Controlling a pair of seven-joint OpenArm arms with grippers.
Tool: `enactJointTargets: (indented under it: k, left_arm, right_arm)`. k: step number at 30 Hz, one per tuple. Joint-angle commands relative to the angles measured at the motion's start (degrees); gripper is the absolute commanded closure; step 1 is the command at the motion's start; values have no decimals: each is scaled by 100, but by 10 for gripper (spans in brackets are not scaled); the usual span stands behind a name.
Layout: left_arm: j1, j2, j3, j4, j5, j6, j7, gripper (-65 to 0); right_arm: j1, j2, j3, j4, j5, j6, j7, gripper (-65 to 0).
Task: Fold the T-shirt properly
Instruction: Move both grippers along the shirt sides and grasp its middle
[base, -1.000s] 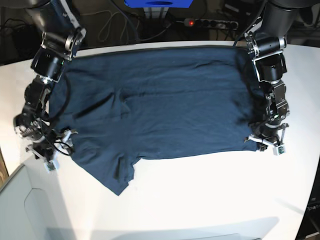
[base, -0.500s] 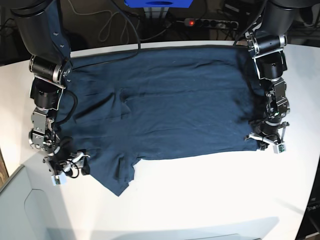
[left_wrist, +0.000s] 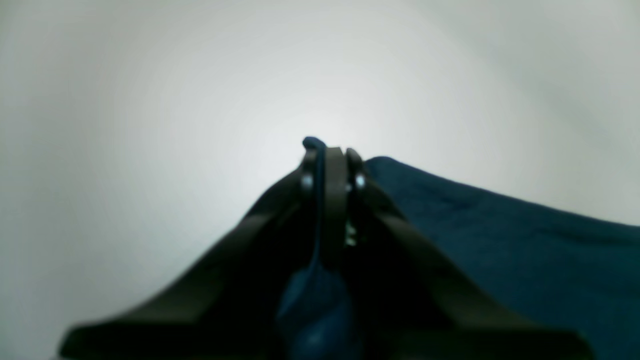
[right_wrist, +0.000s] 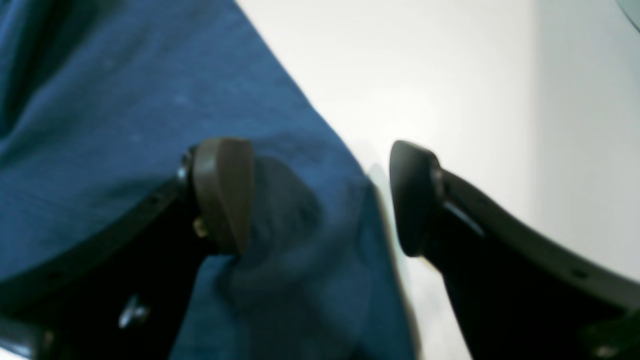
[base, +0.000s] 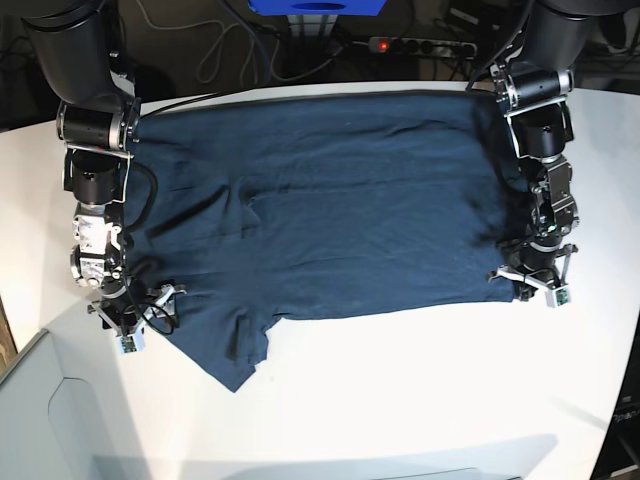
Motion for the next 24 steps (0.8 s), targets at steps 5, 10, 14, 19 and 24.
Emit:
enactJointTargets:
  k: [5,10,14,19,24]
  left_arm:
    - [16,-37,9,28,69,16,201,0]
    - [16,-37,9,28,69,16,201,0]
    - [16,-37,9,28,69,16,201,0]
    - [86,-37,9,28,69,16,201,0]
    - [86,-37,-18,46,34,16,227,0]
  right_arm:
    - [176,123,6,90,85,-41,121,-402]
    - [9,105,-20,81,76,-15,103,-372]
    - [-35,105,-20,81,67,-15,77,-210]
    - [-105,114,-11,90,67,-15,103,-4]
    - [-88,132,6,257,94,-15,103,-2]
